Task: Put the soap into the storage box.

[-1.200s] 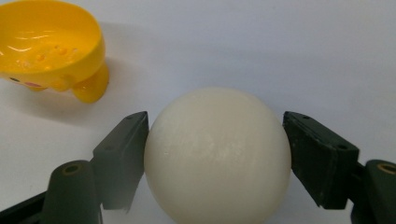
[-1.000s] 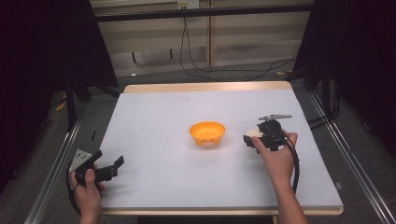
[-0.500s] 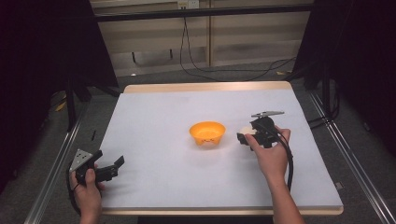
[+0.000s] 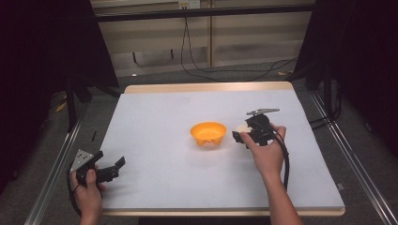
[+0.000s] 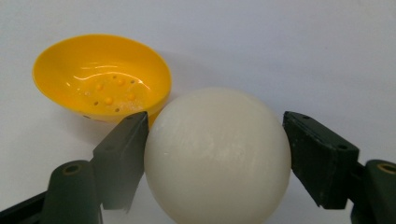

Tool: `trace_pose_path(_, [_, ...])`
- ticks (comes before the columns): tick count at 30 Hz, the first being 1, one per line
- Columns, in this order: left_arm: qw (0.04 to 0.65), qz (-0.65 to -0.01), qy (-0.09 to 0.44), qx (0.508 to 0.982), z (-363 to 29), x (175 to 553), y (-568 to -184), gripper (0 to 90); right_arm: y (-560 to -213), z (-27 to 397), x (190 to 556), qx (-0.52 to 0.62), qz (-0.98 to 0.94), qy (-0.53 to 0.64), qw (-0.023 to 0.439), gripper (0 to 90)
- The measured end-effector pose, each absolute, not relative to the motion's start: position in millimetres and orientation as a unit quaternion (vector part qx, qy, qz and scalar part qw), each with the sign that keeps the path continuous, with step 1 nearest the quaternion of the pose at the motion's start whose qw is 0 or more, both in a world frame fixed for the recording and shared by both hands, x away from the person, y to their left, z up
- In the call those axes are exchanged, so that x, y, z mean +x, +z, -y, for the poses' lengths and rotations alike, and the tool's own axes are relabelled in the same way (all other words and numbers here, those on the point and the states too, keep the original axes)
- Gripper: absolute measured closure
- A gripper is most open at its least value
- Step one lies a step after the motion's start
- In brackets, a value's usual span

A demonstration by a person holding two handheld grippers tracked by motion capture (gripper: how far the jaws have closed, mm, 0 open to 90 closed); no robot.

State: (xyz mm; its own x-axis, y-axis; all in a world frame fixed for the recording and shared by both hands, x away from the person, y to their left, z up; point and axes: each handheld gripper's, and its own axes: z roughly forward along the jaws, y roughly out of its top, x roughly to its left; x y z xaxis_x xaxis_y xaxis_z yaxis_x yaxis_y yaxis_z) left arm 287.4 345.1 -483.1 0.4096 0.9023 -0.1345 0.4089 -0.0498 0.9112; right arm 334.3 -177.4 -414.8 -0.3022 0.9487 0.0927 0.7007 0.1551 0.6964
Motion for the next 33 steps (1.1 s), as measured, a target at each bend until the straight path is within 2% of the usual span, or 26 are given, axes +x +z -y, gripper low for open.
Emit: trace_pose_path(33, [0.494, -0.482, 0.248, 0.680, -344, 288, -483, 1.2, -405, 136, 351, 0.533, -0.752, 0.346, 0.178, 24.8])
